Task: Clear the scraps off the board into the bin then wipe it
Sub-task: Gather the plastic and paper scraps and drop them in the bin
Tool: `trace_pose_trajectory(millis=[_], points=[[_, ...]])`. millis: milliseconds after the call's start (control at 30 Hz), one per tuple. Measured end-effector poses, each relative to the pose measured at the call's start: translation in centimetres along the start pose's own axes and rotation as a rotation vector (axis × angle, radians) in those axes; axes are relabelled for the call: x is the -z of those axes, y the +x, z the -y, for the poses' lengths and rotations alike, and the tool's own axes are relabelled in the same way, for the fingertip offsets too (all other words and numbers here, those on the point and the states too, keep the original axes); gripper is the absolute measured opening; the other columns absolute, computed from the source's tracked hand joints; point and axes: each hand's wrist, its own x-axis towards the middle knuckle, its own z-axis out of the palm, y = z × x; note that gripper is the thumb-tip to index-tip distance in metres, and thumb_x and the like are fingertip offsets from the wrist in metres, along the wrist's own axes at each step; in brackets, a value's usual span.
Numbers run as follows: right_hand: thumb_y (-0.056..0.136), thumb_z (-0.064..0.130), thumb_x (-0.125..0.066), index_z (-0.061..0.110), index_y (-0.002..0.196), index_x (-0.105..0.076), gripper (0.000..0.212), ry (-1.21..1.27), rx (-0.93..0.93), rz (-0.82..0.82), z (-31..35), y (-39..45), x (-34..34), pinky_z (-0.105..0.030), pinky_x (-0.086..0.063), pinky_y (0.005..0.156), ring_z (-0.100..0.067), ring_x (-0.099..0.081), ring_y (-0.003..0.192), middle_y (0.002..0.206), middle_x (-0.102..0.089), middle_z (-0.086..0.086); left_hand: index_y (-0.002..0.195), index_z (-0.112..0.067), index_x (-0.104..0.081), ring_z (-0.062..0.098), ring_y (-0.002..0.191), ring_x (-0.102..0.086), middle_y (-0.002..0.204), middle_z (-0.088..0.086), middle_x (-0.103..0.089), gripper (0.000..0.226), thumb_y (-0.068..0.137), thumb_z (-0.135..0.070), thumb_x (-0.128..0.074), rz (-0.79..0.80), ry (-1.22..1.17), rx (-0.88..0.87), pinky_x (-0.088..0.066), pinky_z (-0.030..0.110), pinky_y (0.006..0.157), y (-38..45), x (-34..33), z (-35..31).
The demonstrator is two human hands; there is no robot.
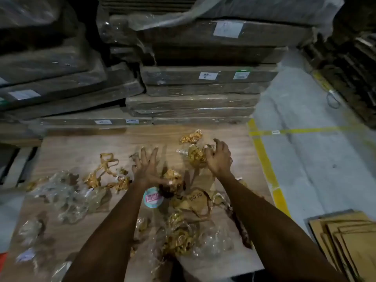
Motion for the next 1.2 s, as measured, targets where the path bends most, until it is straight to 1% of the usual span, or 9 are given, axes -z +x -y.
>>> trace_pose_trajectory(millis=[167, 267, 400, 567, 700, 833, 967, 1100, 1200], points=[[0.099, 0.061, -0.044, 0.026, 0.158, -0.034, 0.069, -0.053, -0.014, 0.194, -0.8, 3.0, -2.7, -0.057, -0.018, 0.124, -0.034, -0.022, 0.154, 0.169, -0.022, -0.012, 0.159, -0.041, 0.018, 0.046, 0.153, 0.022, 0.165, 0.01, 0.035, 0.154, 0.053, -0.069, -0.091, 0.031, -0.073, 0.083, -0.002, 0.07, 0.12, 2.6, -2.5, 1.3], [0.096, 0.066, -0.033, 0.028, 0.159, -0.032, 0.073, -0.06, -0.041, 0.254, -0.6, 2.7, -5.0, -0.06, -0.009, 0.125, -0.031, -0.016, 0.156, 0.171, -0.016, -0.004, 0.16, -0.04, 0.014, 0.044, 0.155, 0.013, 0.169, 0.01, 0.023, 0.15, 0.054, -0.074, -0.087, -0.017, -0.097, 0.08, -0.006, 0.067, 0.121, 3.9, -3.9, 0.7], [0.093, 0.061, -0.032, 0.028, 0.15, -0.045, 0.068, 0.073, 0.0, 0.17, 0.8, -0.9, -7.0, -0.053, -0.029, 0.118, -0.029, -0.037, 0.145, 0.16, -0.039, -0.004, 0.163, -0.03, -0.006, 0.038, 0.156, -0.007, 0.17, 0.012, -0.006, 0.146, 0.045, -0.085, -0.072, -0.146, -0.236, -0.006, -0.016, 0.061, 0.12, 4.8, -5.4, -1.2], [0.096, 0.06, -0.032, 0.029, 0.142, -0.055, 0.06, 0.086, -0.027, -0.07, 1.8, 0.6, -6.1, -0.048, -0.05, 0.101, -0.029, -0.064, 0.111, 0.119, -0.072, -0.006, 0.161, -0.032, -0.022, 0.036, 0.151, -0.029, 0.171, 0.005, -0.011, 0.119, 0.065, -0.051, -0.091, -0.228, -0.303, -0.198, -0.033, 0.063, 0.114, 5.6, -5.3, -2.3], [0.103, 0.047, -0.046, 0.026, 0.141, -0.058, 0.045, -0.044, 0.039, -0.143, 2.9, 6.0, -3.8, -0.038, -0.033, 0.096, -0.028, -0.052, 0.122, 0.122, -0.071, -0.005, 0.157, -0.028, -0.032, 0.032, 0.149, -0.031, 0.168, 0.005, -0.021, 0.099, 0.075, -0.074, -0.062, -0.348, -0.325, -0.193, -0.034, 0.063, 0.111, 5.2, -4.7, -1.5], [0.099, 0.055, -0.046, 0.029, 0.146, -0.051, 0.054, -0.052, 0.156, 0.145, 3.0, 9.6, -4.6, -0.051, -0.032, 0.113, -0.031, -0.04, 0.14, 0.148, -0.056, -0.006, 0.159, -0.021, -0.027, 0.034, 0.152, -0.022, 0.169, 0.01, -0.016, 0.113, 0.07, -0.088, -0.051, -0.381, -0.27, -0.139, -0.026, 0.06, 0.115, 4.5, -5.7, -1.5], [0.098, 0.06, -0.042, 0.025, 0.138, -0.059, 0.056, -0.037, 0.187, 0.41, 0.8, 7.0, -7.0, -0.055, -0.043, 0.11, -0.027, -0.051, 0.131, 0.146, -0.054, -0.002, 0.161, -0.019, -0.023, 0.035, 0.156, -0.012, 0.17, 0.013, -0.01, 0.124, 0.069, -0.102, -0.024, -0.265, -0.165, -0.149, -0.017, 0.058, 0.121, 3.9, -9.1, -2.2], [0.098, 0.065, -0.036, 0.031, 0.134, -0.064, 0.057, 0.051, 0.148, 0.246, -0.9, 2.7, -7.1, -0.052, -0.041, 0.11, -0.027, -0.055, 0.128, 0.133, -0.067, -0.001, 0.157, -0.012, -0.033, 0.036, 0.151, -0.025, 0.165, 0.019, -0.026, 0.083, 0.093, -0.065, -0.031, -0.376, -0.257, -0.099, -0.022, 0.062, 0.12, 4.0, -10.9, -3.3], [0.096, 0.072, -0.032, 0.037, 0.132, -0.067, 0.06, 0.013, 0.098, 0.154, -2.2, 1.5, -5.8, -0.061, -0.024, 0.117, -0.029, -0.041, 0.143, 0.135, -0.068, 0.004, 0.157, -0.018, -0.03, 0.036, 0.149, -0.028, 0.165, 0.018, -0.025, 0.074, 0.095, -0.057, -0.034, -0.423, -0.277, -0.111, -0.022, 0.057, 0.119, 4.1, -10.9, -3.7]])
